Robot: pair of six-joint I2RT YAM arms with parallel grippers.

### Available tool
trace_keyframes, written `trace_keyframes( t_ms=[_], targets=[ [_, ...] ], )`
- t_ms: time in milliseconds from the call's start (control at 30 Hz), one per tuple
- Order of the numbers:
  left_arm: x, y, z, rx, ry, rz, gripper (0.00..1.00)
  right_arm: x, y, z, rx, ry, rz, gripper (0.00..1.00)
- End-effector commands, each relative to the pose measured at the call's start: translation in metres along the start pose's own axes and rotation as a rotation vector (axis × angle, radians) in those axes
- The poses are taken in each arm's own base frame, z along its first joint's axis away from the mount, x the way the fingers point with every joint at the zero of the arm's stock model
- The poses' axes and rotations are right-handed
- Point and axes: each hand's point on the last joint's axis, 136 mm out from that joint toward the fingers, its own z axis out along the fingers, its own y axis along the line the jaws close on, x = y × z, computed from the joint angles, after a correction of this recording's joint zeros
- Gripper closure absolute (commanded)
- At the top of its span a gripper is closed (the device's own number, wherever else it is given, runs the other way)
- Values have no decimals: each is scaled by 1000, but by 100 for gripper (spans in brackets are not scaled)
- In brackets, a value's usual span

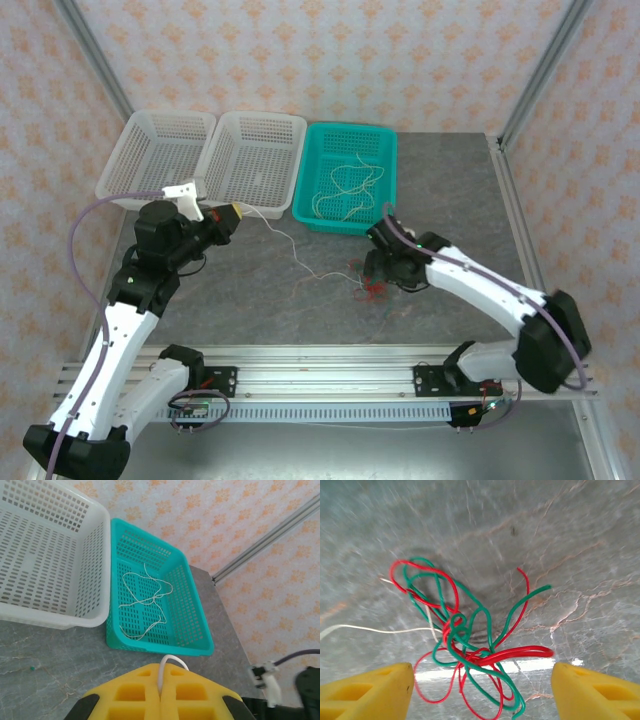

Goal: Untangle the cables

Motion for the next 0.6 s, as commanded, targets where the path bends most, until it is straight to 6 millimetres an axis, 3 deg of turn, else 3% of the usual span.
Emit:
trace_keyframes(
  t_ms=[0, 100, 200, 267, 400, 567],
  targets=[
    [7, -1, -4, 10, 20, 39, 100, 11, -22, 16, 154, 62, -68, 27],
    [6, 11, -8, -69, 19, 38, 100, 14, -30, 35, 234, 94, -81, 44],
    [5, 39, -16, -239, 21, 23, 100, 16, -37, 49, 266, 85, -43, 85],
    [2, 51, -22, -316, 14, 25, 100, 14, -53, 53, 305, 58, 5, 99],
    [-9, 67, -33, -362, -30, -31, 100, 10, -100, 52, 378, 37, 128, 100],
    [-23, 107, -46, -394, -93, -212, 100, 11, -146, 44, 446, 4, 280, 100]
  ],
)
